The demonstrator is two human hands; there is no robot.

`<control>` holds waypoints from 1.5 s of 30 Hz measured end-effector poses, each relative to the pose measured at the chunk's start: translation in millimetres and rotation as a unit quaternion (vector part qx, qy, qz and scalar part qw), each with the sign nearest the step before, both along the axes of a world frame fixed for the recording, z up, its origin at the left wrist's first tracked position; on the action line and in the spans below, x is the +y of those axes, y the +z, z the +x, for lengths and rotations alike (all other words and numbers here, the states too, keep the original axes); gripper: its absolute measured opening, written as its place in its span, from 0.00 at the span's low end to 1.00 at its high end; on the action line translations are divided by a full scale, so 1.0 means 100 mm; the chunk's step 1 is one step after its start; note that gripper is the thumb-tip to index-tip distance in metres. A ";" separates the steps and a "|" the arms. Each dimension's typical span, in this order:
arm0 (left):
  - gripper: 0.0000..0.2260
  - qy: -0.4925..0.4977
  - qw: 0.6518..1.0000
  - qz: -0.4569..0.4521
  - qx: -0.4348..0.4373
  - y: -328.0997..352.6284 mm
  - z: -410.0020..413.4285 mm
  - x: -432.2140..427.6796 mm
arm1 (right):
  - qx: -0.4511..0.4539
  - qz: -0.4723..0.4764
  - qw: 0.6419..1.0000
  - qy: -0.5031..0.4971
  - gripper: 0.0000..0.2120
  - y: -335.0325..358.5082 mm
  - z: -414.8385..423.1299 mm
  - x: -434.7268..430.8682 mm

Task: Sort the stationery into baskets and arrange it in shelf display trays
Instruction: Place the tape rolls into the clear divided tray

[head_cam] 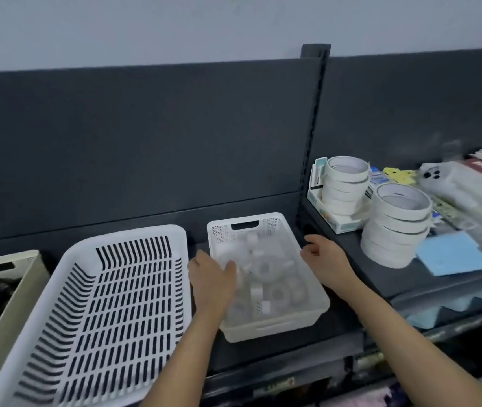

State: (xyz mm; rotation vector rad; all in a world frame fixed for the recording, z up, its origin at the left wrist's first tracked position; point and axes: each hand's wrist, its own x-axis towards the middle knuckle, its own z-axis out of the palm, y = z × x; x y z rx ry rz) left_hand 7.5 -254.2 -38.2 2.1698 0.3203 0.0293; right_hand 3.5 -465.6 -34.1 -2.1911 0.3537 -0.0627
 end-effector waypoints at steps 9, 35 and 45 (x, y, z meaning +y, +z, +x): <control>0.11 0.055 0.949 -0.299 0.082 -0.16 -0.08 0.07 | 0.022 0.080 0.996 0.010 0.08 -0.22 0.03 0.00; 0.14 0.010 0.912 -0.410 -0.008 0.24 -0.31 0.22 | -0.013 0.356 0.934 0.033 0.14 0.34 -0.14 0.08; 0.13 0.028 0.912 -0.406 -0.048 0.51 -0.48 0.56 | -0.032 0.308 0.948 0.074 0.19 0.63 -0.11 0.42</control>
